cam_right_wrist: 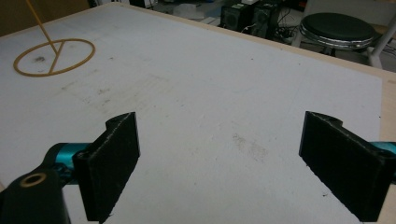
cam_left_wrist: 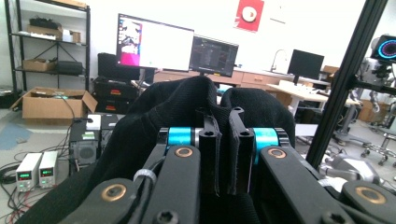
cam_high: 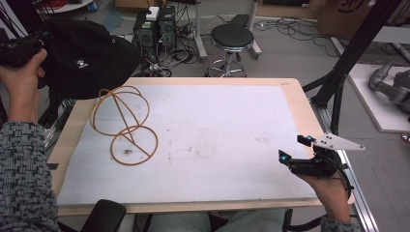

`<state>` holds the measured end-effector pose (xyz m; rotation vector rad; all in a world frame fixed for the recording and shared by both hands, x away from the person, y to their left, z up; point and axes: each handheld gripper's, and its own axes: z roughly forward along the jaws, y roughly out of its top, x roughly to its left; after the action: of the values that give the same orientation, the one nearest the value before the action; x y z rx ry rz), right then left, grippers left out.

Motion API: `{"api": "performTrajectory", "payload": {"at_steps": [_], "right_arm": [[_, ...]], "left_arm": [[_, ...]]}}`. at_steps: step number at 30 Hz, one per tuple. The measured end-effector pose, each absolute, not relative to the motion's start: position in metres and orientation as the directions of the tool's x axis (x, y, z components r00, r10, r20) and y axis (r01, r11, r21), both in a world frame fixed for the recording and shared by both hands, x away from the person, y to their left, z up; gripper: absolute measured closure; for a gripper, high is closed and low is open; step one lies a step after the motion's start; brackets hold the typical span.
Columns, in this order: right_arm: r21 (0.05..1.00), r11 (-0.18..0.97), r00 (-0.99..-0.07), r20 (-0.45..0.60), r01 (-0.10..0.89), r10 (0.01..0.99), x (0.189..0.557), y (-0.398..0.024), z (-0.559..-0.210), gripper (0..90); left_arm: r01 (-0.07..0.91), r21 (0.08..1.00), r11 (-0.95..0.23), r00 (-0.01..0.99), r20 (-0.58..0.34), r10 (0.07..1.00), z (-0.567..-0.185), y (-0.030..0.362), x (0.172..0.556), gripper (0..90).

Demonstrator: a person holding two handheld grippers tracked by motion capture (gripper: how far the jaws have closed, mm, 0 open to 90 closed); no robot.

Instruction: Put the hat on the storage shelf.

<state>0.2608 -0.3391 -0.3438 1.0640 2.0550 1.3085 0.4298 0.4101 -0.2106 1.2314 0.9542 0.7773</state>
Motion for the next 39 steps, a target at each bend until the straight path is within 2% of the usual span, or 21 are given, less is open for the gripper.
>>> {"api": "performTrajectory", "payload": {"at_steps": [20,39], "right_arm": [[0.903,0.241,-0.583,0.013,0.357,0.812,0.261,-0.338,-0.343,12.1],[0.903,0.249,-0.601,0.013,0.351,0.799,0.266,-0.333,-0.342,12.1]], "left_arm": [[-0.004,0.968,0.25,0.455,-0.22,0.863,-0.19,0.412,0.419,85.2],[-0.029,0.966,0.256,0.512,-0.205,0.834,-0.17,0.402,0.404,85.2]]}}
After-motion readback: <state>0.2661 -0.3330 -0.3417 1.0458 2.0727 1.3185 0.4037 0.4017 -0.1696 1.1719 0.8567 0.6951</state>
